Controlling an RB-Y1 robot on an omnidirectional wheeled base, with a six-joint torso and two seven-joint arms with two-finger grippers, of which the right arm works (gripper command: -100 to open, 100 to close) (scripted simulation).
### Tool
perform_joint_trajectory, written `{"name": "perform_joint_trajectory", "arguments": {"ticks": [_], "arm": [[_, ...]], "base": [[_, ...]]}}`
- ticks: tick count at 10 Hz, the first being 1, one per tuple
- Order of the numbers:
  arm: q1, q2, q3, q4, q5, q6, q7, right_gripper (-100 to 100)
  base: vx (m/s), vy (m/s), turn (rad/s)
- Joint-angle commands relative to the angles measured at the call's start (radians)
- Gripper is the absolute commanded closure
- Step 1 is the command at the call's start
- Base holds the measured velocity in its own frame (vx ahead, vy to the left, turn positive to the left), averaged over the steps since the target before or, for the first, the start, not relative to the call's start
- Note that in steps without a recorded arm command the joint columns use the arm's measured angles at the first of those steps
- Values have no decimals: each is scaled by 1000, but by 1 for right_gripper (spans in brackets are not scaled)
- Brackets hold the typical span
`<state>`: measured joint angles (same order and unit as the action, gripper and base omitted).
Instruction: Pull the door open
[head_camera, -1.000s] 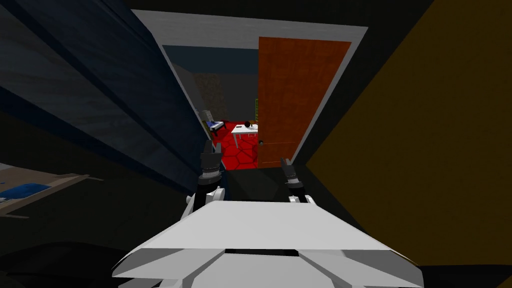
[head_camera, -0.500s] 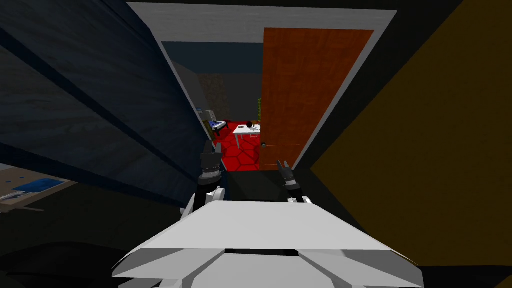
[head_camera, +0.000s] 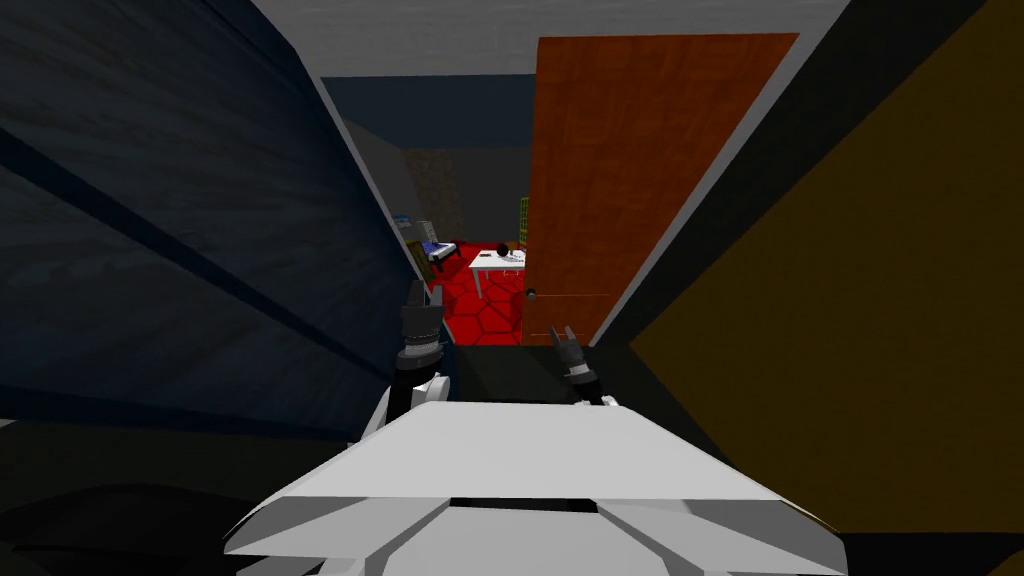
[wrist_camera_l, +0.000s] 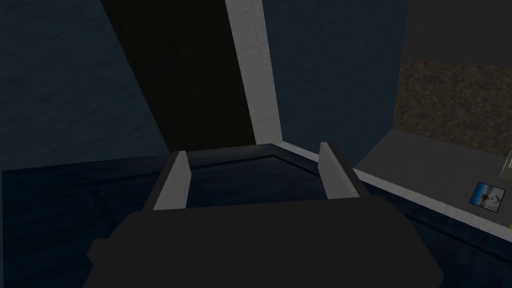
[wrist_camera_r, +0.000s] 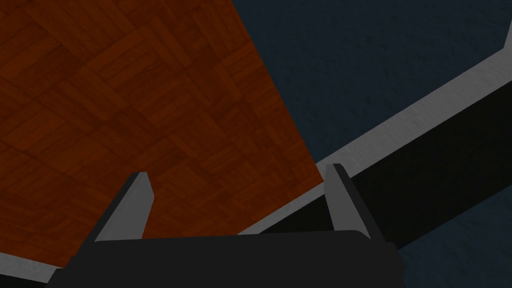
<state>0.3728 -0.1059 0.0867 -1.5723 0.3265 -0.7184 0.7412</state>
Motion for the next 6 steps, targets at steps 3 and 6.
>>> {"name": "perform_joint_trajectory", "arguments": {"ticks": [3, 6], "arm": [[-19, -1, 6, 81, 28, -16, 74, -100], [-30, 1, 13, 138, 51, -27, 131, -100]], "base": [[120, -9, 33], [140, 2, 8]]}}
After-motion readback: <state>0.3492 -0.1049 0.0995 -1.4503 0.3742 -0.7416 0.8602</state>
